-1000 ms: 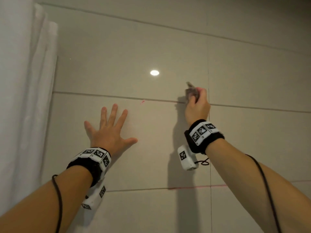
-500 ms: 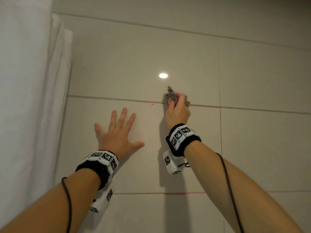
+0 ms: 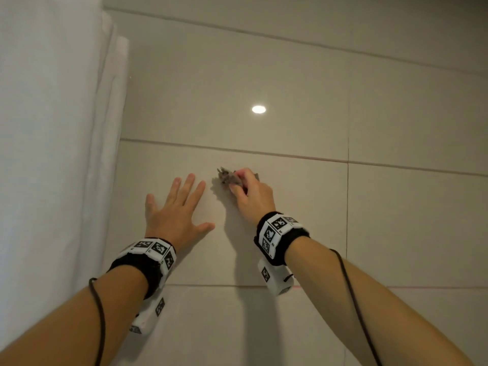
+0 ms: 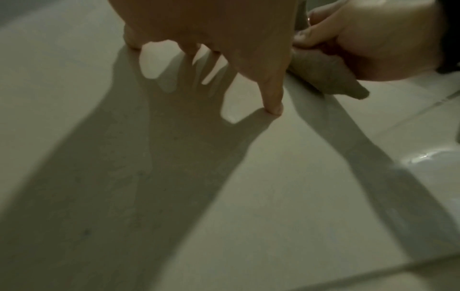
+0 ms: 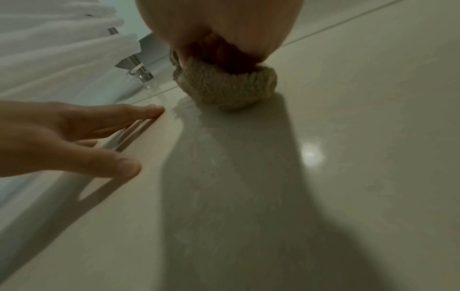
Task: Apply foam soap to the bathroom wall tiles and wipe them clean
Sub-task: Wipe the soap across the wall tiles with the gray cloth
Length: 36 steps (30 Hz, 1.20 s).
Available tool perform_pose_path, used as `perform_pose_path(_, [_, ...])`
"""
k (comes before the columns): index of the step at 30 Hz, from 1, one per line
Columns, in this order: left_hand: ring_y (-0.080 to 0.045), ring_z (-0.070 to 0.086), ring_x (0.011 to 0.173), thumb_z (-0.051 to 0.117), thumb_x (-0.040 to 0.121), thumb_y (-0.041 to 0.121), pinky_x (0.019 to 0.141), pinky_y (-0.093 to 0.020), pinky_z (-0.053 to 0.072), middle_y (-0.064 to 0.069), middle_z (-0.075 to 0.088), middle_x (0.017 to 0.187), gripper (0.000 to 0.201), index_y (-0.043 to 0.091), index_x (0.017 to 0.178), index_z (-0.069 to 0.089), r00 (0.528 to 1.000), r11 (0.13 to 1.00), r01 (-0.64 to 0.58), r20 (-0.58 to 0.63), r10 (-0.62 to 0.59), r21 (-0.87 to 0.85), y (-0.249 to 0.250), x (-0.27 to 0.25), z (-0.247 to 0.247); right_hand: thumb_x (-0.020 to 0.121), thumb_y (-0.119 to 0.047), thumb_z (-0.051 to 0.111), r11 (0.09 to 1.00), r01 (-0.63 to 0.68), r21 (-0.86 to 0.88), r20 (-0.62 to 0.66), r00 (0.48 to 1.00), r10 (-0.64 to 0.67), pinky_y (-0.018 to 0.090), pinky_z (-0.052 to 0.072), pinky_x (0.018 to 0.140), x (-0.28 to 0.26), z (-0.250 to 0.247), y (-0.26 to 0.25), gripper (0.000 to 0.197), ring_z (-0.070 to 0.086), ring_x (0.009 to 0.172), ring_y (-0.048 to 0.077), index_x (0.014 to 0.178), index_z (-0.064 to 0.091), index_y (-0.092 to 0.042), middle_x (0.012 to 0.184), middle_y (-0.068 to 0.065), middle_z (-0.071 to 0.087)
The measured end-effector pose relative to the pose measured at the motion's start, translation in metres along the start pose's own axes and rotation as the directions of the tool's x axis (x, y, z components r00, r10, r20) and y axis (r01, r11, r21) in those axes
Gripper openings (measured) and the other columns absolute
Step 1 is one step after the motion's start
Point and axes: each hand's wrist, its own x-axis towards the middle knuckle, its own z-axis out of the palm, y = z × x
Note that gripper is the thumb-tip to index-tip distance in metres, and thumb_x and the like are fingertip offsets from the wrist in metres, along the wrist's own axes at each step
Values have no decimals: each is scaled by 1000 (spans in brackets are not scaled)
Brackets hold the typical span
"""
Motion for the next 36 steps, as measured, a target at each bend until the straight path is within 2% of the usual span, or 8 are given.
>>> perform_pose_path(3, [-15,-20,153,45,89,72,117,-65,12,15,-34,160,95,42,156,-15,999,1000,11,39,-11,-1,5,-5,-3,98,-26,54,993,-108,51,114,988,101,29,39,71,-28,-7,2,15,61,87,22,111,59,-20,98,2,71])
perform_pose_path(10, [-20,-5,155,52,91,65,114,-65,24,12,-25,165,88,43,157,-3,984,999,8,179,0,-43,28,-35,-11,95,-15,58,832,-402,384,45,908,417,27,49,71,-91,-40,32,9,64,80,16,95,60,-24,92,1,70])
perform_pose_path(14, [-23,29,148,55,90,65,107,-58,39,9,-21,166,87,44,157,3,981,994,-40,186,58,-99,67,-57,-12,94,-10,60,740,-462,489,35,858,513,35,55,88,-127,-71,51,15,69,95,21,97,64,-24,99,3,73])
perform_pose_path(18, [-29,55,128,51,91,67,95,-43,51,9,-18,167,83,46,156,6,971,987,-60,218,92,-151,125,-77,-15,91,-2,62,675,-509,534,21,806,592,32,53,83,-167,-117,72,23,67,85,21,89,65,-24,86,0,71])
perform_pose_path(25, [-31,58,125,49,91,67,94,-42,50,3,14,168,78,45,155,12,957,982,-132,241,162,-139,262,-126,-19,92,-3,60,607,-575,549,12,731,682,34,52,86,-239,-235,126,13,66,85,21,94,67,-14,92,10,71])
perform_pose_path(29, [-28,63,112,46,92,65,83,-37,50,-2,68,123,69,41,152,24,970,990,-104,208,123,-97,349,-153,-32,93,-3,60,595,-576,560,4,720,694,25,51,79,-272,-308,164,14,67,85,19,94,69,-14,92,8,72])
perform_pose_path(32, [-29,58,116,48,92,63,85,-38,47,-5,69,117,62,38,147,35,975,990,-18,217,49,-140,406,-165,-40,93,0,58,561,-580,591,36,714,700,20,52,71,-291,-354,189,22,68,83,17,90,71,-18,89,4,72])
perform_pose_path(36, [-28,46,128,51,90,63,92,-43,45,-6,54,136,60,38,143,40,971,984,21,236,23,-179,461,-174,-42,95,-2,58,566,-593,573,17,699,715,31,52,91,-310,-400,213,25,67,96,18,91,70,-23,101,4,72])
